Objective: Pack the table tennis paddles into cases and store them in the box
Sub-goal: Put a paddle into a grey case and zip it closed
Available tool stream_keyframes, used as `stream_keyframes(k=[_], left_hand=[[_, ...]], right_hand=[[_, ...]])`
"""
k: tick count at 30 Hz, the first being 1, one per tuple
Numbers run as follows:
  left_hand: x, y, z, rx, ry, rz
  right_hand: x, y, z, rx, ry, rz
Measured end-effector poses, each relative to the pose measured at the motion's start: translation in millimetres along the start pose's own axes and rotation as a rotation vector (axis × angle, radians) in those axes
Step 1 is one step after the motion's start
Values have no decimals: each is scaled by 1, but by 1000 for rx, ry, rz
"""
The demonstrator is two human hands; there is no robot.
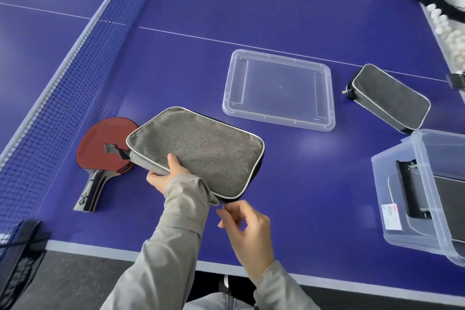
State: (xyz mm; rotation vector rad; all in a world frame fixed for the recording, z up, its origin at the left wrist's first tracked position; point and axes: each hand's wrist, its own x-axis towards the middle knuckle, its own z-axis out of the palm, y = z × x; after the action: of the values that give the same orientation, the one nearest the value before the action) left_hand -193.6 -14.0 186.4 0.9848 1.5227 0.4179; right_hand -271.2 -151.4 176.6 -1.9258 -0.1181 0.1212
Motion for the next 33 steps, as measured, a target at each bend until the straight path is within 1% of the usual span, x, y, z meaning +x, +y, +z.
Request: stream_keyframes(k=[2,3,5,7,8,9,10,12,13,14,15,17,18,20,21,22,24,26,29,33], left_hand=[[5,1,-2,14,-19,9],[7,2,-4,21,-29,16],[13,4,-8,40,-76,47],[19,4,-11,56,-180,94],[21,3,-12,51,-253,112],[20,2,-13,42,-340,116],[19,0,-14,36,-438,103],[14,-5,-15,20,-631,38],[12,-8,-15,20,-704,9],[12,-10,-15,26,-749,-1],[11,-13,-14,31,-764,7],[10,-15,-12,75,-733,87],[10,-15,-11,137,-703,147],[6,-17,-9,392,-619,268],[0,-19,-8,513,-615,309],[-10,-21,-9,583,-666,337],[-33,-29,-7,601,-864,339],[-53,-40,-6,576,-1010,327],[-61,-44,-9,556,-1024,372],[-44,-34,-18,519,-1070,307]], right_hand=[[2,1,-2,-13,-9,-3],[5,0,-6,-7,20,7],[16,0,-22,47,167,59],[36,1,-43,137,341,151],[48,3,-55,189,390,210],[59,4,-66,253,384,273],[69,3,-76,343,305,350],[83,-2,-89,530,7,526],[85,-6,-94,580,-150,623],[86,-10,-98,613,-272,696],[85,-11,-100,631,-334,729],[83,-11,-102,648,-354,722],[82,-11,-100,658,-344,689],[78,-11,-92,655,-297,582],[75,-10,-86,642,-265,523],[72,-9,-79,620,-234,477],[63,-6,-64,532,-193,399],[51,-4,-52,418,-239,322],[40,0,-41,344,-272,291],[37,5,-42,345,-292,243]])
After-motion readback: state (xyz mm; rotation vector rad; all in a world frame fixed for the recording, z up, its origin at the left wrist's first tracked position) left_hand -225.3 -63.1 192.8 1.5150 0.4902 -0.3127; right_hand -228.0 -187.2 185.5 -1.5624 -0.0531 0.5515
